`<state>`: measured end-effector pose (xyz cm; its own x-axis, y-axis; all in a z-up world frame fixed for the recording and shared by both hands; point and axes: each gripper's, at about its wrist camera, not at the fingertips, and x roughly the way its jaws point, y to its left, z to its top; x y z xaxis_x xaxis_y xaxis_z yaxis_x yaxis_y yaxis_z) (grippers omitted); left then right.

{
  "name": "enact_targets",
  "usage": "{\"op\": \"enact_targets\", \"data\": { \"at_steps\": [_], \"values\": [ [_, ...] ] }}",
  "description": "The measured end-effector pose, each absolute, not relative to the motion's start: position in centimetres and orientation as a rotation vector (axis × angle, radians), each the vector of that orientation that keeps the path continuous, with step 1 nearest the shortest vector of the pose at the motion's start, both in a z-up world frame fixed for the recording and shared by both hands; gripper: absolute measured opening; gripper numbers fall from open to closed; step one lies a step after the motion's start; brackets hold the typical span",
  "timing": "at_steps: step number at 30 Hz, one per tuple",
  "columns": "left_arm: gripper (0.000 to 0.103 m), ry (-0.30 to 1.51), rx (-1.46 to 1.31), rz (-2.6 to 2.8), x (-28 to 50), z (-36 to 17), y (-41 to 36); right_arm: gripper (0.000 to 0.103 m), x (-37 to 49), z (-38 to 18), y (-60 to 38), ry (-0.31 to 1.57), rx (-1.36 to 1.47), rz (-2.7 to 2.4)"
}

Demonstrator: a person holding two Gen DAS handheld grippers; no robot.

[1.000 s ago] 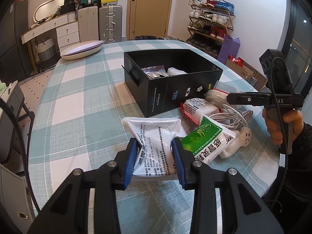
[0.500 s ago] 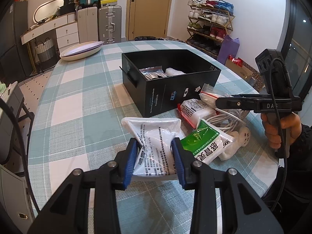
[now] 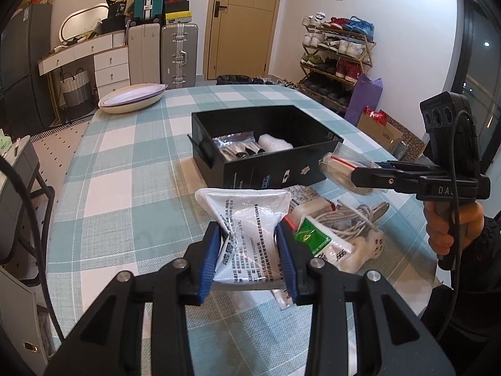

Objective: Organize soft objects
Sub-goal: 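Carry the sachet and cable bag over the black box with both tools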

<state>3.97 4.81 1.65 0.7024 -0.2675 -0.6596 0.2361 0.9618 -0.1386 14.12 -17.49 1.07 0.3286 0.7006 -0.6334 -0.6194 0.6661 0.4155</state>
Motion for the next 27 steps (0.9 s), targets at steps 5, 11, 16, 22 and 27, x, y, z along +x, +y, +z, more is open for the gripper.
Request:
{"op": "enact_targets", "data": {
  "at_steps": [5, 11, 16, 22, 27],
  "values": [
    [0.035, 0.702, -0.061, -0.263, 4.1, 2.7, 4.2, 0.044, 13.8, 2.5, -17.9, 0.839, 0.111, 0.871],
    [0.035, 0.667, -0.064, -0.248, 5.0, 3.9, 3.2, 0.044, 13.4, 4.1, -18.4, 0.783, 0.118, 0.861],
    [0.035, 0.647, -0.089, -0.217, 6.4, 4.6, 3.1, 0.044, 13.6, 5.0, -18.8, 0.757, 0.129, 0.845],
    [0.035, 0.623, -0.100, -0.188, 8.3, 5.5, 2.7, 0.044, 14.5, 5.8, -18.9, 0.743, 0.130, 0.828],
    [0.035, 0.616, -0.084, -0.161, 9.8, 5.7, 1.9, 0.044, 15.3, 6.1, -18.8, 0.737, 0.137, 0.823]
  ]
}}
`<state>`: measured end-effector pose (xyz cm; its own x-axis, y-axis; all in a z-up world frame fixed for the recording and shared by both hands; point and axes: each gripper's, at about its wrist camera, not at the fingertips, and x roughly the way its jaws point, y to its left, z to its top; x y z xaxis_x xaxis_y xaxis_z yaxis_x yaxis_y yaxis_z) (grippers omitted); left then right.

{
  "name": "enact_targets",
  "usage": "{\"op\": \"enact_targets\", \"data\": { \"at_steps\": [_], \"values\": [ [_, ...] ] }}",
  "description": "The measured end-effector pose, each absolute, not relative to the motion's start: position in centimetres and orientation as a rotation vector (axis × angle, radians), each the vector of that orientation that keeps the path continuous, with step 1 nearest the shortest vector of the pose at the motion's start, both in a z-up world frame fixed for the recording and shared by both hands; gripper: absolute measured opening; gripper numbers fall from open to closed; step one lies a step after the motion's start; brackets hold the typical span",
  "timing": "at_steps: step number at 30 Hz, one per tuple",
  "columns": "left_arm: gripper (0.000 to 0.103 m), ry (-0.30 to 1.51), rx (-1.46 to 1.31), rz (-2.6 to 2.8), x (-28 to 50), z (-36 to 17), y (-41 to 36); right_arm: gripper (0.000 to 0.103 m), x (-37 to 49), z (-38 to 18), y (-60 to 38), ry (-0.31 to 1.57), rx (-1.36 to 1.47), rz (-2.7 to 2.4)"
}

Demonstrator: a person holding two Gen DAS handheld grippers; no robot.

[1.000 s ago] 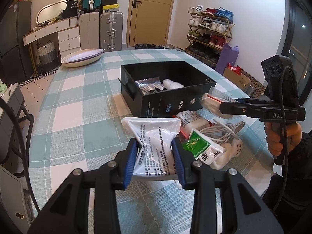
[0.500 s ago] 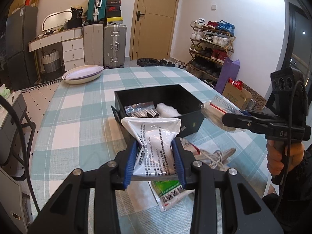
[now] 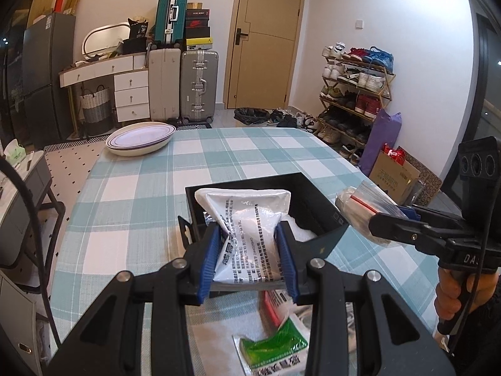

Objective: Organize soft objects
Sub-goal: 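Carry the sachet and cable bag over the black box with both tools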

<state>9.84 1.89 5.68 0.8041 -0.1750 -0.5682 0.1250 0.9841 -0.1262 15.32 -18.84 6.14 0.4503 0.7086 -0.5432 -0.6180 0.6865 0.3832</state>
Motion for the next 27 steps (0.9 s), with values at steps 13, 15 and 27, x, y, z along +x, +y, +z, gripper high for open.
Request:
{"op": "enact_targets", "data": {
  "at_steps": [13, 15, 27],
  "values": [
    [0.036, 0.627, -0.063, -0.127, 13.2, 5.2, 0.7, 0.044, 18.1, 5.9, -17.8, 0.766, 0.150, 0.824],
    [0.036, 0.630, -0.062, -0.122, 13.6, 5.0, 0.7, 0.044, 18.5, 5.7, -17.4, 0.773, 0.145, 0.823],
    [0.036, 0.668, -0.074, -0.108, 15.9, 3.8, 0.9, 0.044, 20.5, 4.1, -14.6, 0.812, 0.037, 0.799]
  ]
}}
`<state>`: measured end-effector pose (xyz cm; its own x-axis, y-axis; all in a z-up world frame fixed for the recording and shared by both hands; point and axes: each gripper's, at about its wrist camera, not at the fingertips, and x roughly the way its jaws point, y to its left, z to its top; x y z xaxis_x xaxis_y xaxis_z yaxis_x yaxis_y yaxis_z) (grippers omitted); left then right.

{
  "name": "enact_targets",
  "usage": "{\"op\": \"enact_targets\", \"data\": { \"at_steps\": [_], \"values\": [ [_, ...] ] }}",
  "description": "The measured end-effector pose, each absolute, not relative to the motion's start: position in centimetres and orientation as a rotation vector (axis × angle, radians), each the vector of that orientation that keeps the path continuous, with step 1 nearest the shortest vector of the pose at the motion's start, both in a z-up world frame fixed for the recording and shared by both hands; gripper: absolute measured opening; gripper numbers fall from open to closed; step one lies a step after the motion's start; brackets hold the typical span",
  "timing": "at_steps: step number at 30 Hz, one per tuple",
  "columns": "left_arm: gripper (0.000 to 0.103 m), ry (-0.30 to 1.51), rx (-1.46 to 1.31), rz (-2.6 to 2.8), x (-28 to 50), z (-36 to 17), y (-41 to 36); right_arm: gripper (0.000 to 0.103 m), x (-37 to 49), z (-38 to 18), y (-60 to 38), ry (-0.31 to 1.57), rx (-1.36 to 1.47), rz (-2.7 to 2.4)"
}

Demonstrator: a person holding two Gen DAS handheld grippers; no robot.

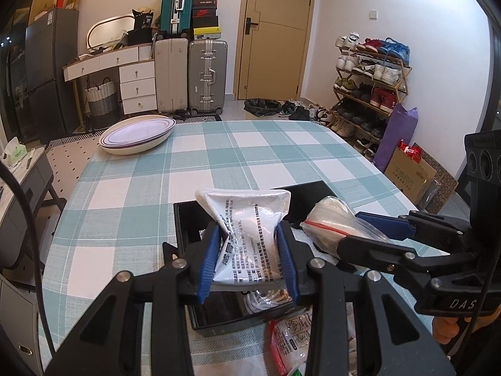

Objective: Organize soft objects
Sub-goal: 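Carry the sachet and cable bag over the black box with both tools, then lower both items into the box and open both tools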

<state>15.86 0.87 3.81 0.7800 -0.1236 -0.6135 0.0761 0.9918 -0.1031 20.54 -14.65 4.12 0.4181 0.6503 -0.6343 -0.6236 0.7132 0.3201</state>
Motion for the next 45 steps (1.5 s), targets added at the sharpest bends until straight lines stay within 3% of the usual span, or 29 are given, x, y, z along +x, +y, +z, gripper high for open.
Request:
{"op": "enact_targets", "data": {
  "at_steps": [23, 38, 41, 43, 45],
  "values": [
    [0.036, 0.743, -0.058, -0.092, 18.0, 1.2, 1.2, 0.044, 22.6, 1.2, -10.8, 0.881, -0.264, 0.741],
    [0.039, 0.751, -0.034, -0.123, 17.8, 1.2, 0.5, 0.045, 22.0, 1.5, -11.6, 0.910, -0.230, 0.732],
    [0.047, 0.747, -0.020, -0.133, 17.5, 1.4, 0.3, 0.052, 21.3, 1.9, -12.0, 0.861, -0.237, 0.727],
    [0.058, 0.734, -0.010, -0.133, 17.1, 1.8, 0.2, 0.067, 20.8, 2.6, -12.8, 0.823, -0.221, 0.717],
    [0.061, 0.723, 0.001, -0.138, 16.6, 2.3, 0.0, 0.074, 20.2, 3.3, -13.7, 0.805, -0.196, 0.708]
  ]
}}
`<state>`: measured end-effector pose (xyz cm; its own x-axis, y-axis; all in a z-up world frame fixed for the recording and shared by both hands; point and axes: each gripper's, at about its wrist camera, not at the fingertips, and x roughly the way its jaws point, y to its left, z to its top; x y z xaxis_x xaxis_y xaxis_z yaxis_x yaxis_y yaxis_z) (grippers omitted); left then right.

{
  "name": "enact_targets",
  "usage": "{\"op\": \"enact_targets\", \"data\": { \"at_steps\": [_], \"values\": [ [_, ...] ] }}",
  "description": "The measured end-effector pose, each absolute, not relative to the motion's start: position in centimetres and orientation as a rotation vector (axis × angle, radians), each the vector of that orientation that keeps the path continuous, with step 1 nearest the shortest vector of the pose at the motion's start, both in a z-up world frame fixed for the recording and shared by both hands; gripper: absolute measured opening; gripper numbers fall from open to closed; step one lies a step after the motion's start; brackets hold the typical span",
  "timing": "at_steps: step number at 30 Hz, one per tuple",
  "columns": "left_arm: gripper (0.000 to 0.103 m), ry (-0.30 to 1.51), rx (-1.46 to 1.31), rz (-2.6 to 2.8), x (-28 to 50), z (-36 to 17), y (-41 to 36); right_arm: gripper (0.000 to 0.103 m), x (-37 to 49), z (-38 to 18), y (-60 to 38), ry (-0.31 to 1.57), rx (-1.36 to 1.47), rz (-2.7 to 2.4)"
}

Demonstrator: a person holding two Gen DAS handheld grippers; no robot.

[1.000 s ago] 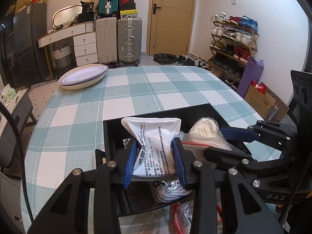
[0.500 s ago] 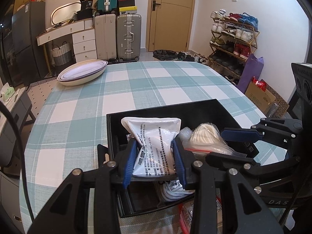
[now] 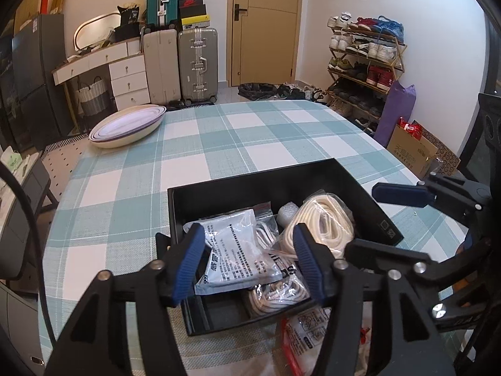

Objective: Organize soft objects
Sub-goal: 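Lower both items into the box and open both tools, then withdraw both tools from the box toward the remaining items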

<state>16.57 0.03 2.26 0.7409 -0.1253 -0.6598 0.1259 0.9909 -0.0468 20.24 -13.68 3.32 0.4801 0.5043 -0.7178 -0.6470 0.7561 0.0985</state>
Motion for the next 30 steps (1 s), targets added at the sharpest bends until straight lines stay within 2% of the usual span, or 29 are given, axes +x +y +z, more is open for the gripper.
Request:
{"op": "enact_targets", "data": {
  "at_steps": [2, 4, 7, 30],
  "values": [
    [0.070, 0.715, 0.012, -0.141, 15.9, 2.8, -0.1, 0.082, 19.7, 4.0, -14.7, 0.790, -0.175, 0.691],
    [0.091, 0.700, 0.018, -0.140, 15.2, 3.3, -0.1, 0.095, 19.3, 4.6, -15.8, 0.779, -0.140, 0.673],
    [0.103, 0.679, 0.036, -0.133, 13.7, 4.1, -0.1, 0.102, 18.6, 5.1, -17.4, 0.771, -0.079, 0.655],
    [0.103, 0.691, 0.015, -0.136, 6.3, 2.9, 1.5, 0.103, 12.1, 3.2, -20.4, 0.833, -0.051, 0.671]
  ]
}}
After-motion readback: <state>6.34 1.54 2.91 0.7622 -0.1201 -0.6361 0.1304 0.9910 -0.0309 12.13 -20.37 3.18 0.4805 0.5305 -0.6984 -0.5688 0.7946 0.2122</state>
